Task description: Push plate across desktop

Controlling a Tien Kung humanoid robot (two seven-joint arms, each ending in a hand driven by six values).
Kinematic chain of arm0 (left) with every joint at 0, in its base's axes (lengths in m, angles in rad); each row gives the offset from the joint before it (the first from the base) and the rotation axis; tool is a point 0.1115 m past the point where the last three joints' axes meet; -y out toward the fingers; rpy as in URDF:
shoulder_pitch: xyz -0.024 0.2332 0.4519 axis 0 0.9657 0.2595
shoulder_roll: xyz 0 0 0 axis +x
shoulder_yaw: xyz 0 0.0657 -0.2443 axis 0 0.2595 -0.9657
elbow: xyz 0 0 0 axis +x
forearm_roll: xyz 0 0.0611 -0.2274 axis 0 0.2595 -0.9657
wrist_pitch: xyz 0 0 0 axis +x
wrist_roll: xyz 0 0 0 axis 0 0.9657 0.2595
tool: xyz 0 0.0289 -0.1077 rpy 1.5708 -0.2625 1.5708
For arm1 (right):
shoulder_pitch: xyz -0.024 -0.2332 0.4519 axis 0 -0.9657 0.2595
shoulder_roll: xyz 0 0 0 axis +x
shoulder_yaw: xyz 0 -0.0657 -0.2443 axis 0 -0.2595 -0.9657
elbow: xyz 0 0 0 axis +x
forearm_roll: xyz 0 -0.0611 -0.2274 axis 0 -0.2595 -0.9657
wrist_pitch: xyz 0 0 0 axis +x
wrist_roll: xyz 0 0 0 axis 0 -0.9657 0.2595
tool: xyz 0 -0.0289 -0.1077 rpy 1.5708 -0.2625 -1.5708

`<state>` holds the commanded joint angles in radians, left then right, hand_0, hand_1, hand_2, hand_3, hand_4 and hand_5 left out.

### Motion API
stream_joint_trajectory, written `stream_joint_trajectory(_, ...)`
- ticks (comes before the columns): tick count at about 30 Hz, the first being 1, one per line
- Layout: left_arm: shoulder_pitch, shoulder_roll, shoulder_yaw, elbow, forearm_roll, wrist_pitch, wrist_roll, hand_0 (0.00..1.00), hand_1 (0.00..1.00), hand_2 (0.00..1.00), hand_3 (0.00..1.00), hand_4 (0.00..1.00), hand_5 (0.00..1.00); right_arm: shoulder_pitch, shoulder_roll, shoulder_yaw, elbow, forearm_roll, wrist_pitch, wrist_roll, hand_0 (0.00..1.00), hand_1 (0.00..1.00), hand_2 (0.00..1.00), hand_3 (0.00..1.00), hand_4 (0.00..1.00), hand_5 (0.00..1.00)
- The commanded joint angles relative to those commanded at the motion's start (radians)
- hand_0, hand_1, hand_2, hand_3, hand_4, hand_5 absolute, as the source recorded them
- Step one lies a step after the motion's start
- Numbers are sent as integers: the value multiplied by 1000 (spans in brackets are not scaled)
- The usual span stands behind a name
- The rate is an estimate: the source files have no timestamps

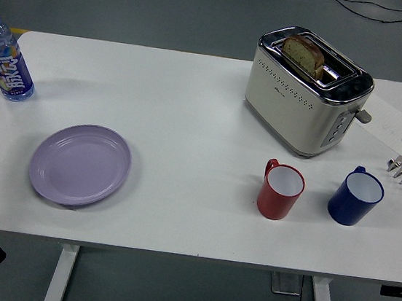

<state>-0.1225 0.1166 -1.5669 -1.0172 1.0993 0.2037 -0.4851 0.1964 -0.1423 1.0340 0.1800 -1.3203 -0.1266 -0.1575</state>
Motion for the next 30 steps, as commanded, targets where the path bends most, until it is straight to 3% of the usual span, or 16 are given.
stream_joint_trajectory(19,4,-52,51,27,-12,-24,-17,857,912,943,939,636,998,1,3,4,0,-23,3,-4,638,611,665,603,193,92)
stream_joint_trajectory(30,-5,-61,100,35,-28,-21,-24,856,906,938,935,621,998,10,2,0,0,-15,2,0,639,611,666,603,194,91)
